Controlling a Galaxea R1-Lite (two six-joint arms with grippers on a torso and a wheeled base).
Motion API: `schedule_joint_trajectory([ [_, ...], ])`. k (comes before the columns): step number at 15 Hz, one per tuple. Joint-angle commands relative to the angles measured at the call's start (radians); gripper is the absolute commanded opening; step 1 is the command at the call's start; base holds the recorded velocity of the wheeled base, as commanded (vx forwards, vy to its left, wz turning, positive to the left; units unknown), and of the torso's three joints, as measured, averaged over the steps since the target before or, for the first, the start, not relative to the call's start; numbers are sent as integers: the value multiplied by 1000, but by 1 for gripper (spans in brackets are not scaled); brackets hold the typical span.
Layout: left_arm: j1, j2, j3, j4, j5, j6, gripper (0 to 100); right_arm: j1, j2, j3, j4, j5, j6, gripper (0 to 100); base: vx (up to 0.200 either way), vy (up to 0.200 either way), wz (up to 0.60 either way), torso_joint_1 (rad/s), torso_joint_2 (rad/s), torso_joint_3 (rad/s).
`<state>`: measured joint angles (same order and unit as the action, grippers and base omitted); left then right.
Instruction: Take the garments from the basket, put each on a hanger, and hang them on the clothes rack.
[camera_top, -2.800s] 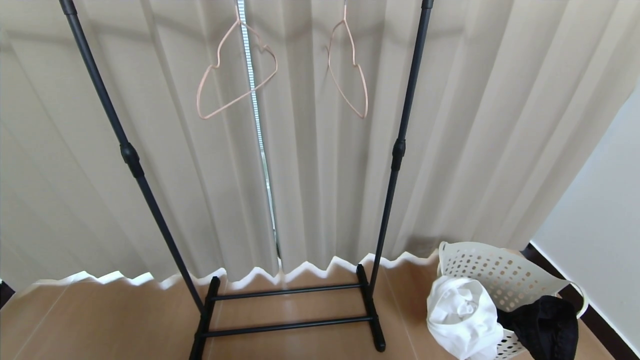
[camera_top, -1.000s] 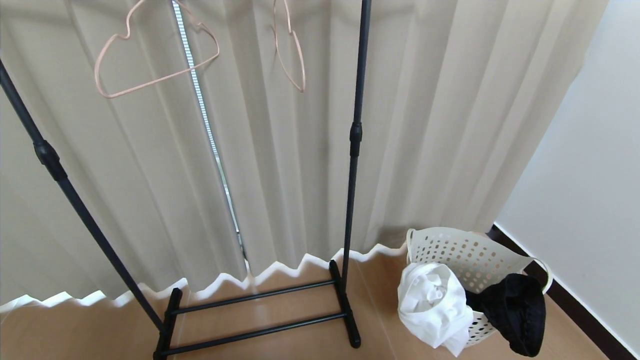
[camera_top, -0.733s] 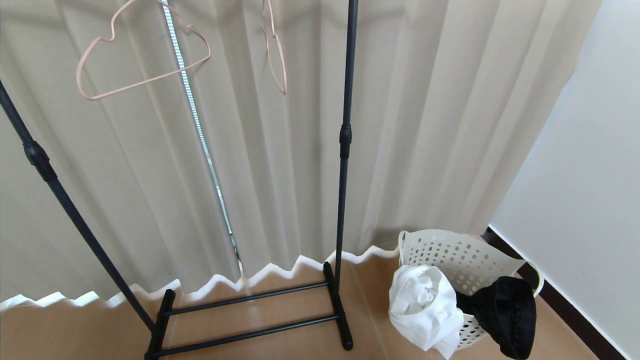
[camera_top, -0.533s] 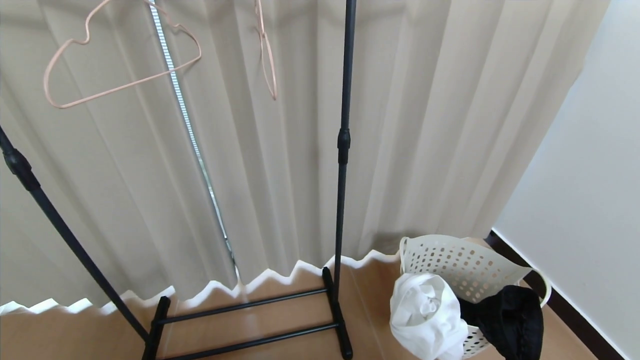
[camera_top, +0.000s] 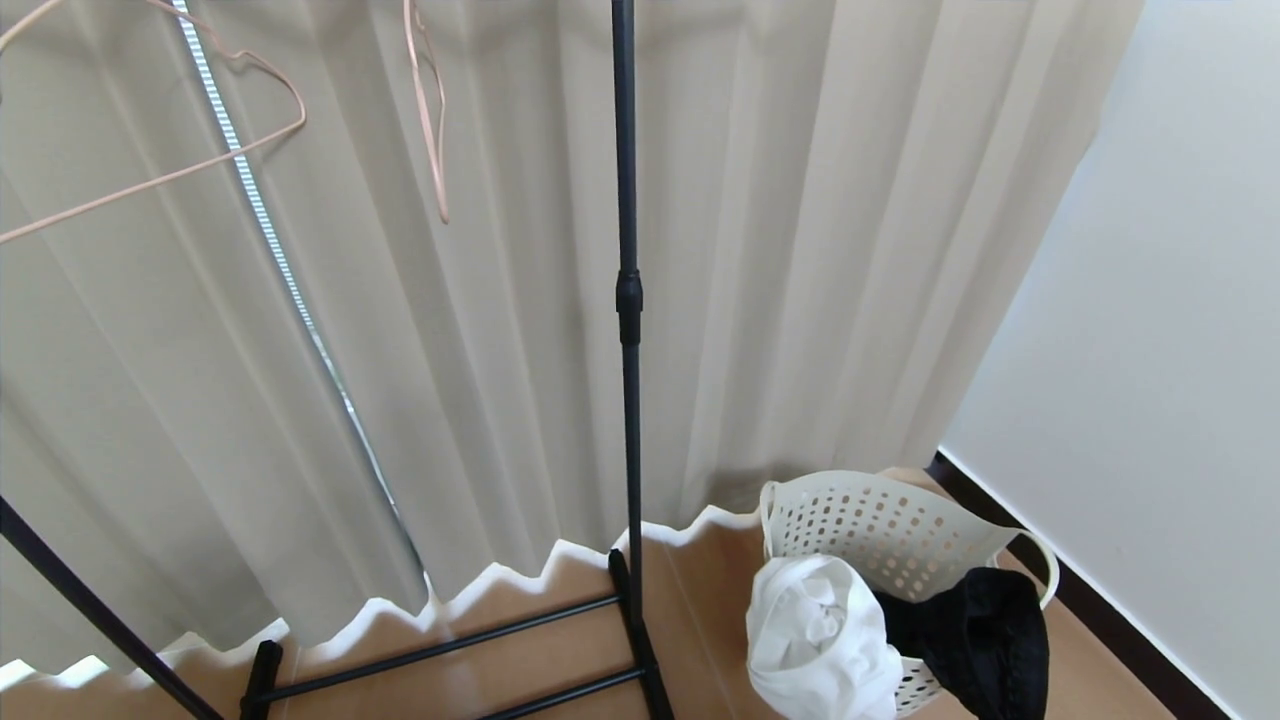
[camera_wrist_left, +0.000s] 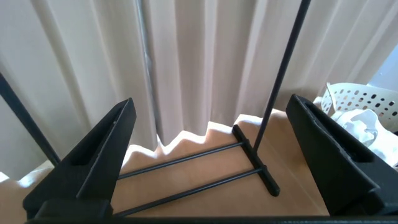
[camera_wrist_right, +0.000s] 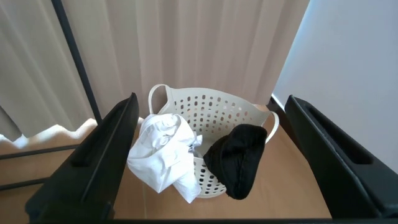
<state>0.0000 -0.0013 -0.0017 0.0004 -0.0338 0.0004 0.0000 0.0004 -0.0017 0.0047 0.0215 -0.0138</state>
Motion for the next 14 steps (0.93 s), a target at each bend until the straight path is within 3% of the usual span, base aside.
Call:
schedule_joint_trajectory([
  [1, 0, 1, 0, 0, 0, 0, 100, 0, 0, 0, 0, 0, -2, 100, 0, 0, 0, 0, 0, 0],
  [4, 0, 1, 0, 3, 0, 1, 100, 0, 0, 0, -2, 0, 0, 100, 0, 0, -400, 2, 2, 3],
  [8, 0, 1, 0, 3, -1, 1, 100, 0, 0, 0, -2, 0, 0, 100, 0, 0, 0, 1, 2, -51],
  [14, 0, 1, 0, 1, 0, 1, 100, 0, 0, 0, 0, 2, 0, 100, 0, 0, 0, 3, 1, -188],
])
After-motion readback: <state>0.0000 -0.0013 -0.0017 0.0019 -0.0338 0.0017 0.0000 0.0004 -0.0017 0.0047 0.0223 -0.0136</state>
